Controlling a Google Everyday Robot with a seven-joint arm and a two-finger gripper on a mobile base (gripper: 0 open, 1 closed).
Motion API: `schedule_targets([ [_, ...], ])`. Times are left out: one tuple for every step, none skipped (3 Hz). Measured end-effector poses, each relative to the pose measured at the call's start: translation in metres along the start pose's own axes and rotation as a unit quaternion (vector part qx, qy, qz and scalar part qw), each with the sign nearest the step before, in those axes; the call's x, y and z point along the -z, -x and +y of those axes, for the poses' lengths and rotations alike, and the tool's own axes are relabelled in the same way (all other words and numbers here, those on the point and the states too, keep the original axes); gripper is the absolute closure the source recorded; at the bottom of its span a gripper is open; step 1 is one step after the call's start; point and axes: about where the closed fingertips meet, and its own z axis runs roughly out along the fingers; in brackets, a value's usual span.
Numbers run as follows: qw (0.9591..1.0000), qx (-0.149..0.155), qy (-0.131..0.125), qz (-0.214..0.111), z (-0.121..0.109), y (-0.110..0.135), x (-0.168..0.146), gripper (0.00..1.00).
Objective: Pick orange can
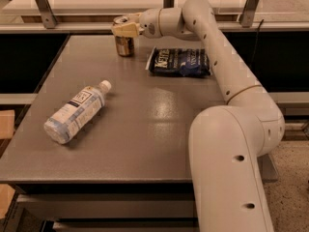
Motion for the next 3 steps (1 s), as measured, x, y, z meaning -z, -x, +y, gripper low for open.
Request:
schedule_targets([
  [0.9999,0.001,-0.012,0.006,0.001,0.003,0.008,1.00],
  [0.9995,0.004,-0.026,0.018,0.003,0.010,0.018,1.00],
  [0.9988,0.011,-0.039,0.026,0.003,0.021,0.027,1.00],
])
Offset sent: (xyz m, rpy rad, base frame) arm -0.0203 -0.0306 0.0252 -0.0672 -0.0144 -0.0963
